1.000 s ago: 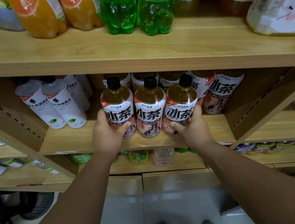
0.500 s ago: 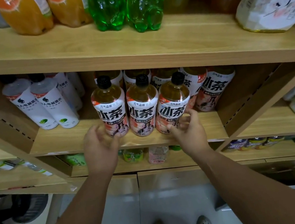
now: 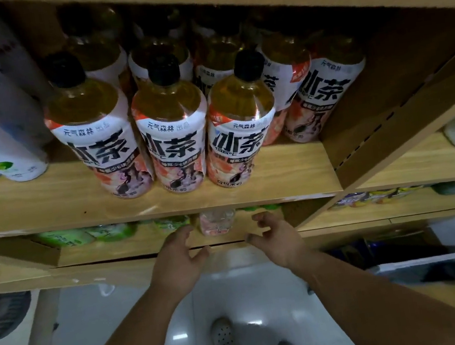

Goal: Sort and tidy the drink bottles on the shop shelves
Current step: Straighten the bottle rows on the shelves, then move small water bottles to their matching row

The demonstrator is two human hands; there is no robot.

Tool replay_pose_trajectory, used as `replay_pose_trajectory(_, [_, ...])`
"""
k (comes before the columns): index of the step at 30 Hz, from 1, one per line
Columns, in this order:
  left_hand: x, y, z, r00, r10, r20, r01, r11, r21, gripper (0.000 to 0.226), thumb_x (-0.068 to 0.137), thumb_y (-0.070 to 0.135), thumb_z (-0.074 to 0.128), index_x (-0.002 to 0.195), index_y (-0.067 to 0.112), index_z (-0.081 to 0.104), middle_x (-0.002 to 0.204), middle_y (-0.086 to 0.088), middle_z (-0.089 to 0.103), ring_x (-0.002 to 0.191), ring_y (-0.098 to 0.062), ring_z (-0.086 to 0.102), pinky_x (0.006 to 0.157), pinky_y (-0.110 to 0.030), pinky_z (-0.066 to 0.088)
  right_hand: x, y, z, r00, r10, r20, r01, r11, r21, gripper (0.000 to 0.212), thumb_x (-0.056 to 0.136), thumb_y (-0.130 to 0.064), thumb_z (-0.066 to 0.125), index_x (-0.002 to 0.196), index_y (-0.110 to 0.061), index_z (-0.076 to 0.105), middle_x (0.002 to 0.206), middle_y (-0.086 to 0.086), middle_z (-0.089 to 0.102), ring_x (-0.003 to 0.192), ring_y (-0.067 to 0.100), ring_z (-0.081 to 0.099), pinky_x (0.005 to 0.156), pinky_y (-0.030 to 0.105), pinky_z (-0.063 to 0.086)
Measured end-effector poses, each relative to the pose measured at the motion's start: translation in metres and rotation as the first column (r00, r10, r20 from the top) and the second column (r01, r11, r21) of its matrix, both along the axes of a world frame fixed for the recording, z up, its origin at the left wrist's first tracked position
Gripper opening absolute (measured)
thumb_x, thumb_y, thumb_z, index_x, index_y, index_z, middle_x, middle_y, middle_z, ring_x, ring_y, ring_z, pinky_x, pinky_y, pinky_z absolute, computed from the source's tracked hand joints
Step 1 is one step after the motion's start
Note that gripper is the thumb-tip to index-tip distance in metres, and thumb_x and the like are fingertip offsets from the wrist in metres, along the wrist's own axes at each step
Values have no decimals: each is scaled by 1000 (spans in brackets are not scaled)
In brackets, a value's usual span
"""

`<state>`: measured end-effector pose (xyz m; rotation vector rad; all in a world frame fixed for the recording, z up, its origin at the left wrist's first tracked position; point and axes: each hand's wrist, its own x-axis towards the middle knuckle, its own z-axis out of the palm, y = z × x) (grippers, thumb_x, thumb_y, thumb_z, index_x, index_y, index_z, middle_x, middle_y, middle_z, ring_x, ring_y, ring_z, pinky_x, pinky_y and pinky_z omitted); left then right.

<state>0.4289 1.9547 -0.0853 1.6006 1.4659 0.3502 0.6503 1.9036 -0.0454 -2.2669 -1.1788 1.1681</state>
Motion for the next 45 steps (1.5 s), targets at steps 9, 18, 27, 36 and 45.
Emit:
replay_pose_trajectory(9, [30,35,-53,992,-75,-102,83,994,76,61,88,30,75,142,23,48,130,-3,61,110,-27,61,89,-32,50,5,49,-44,993,117,-3,-117,991,-60,27,98,-37,66,113,-15,68,112,6,70,113,29,61,74,21,37])
replay_pose_trajectory(18, [44,33,-85,997,32,70,-35,999,29,54,88,21,76,132,25,45,122,3,66,117,-22,63,94,-40,53,-5,70,-74,979,190,-71,-185,980,67,49,98,-41,65,132,-6,61,125,11,69,119,27,62,81,20,37])
replay_pose_trajectory(27, [40,3,-72,989,61,132,-63,998,10,74,88,11,70,146,40,35,120,4,70,110,-19,68,88,-45,58,-23,38,-78,972,225,-68,-186,914,361,43,90,-12,72,132,-23,66,133,9,61,123,23,55,107,35,45])
replay_pose_trajectory(36, [11,-37,-10,984,-97,149,90,995,54,89,79,15,84,129,73,39,122,16,62,90,-6,67,84,-38,59,-10,-22,-9,942,279,-186,-190,901,390,40,91,-19,71,115,-49,61,124,-2,63,114,10,60,96,26,49])
replay_pose_trajectory(45, [59,-67,120,926,-373,50,368,926,84,86,66,32,94,130,57,44,110,27,65,84,1,66,61,-9,45,45,-76,106,921,364,-135,-284,868,408,30,95,-20,72,123,-21,65,116,-6,68,110,11,62,97,35,51])
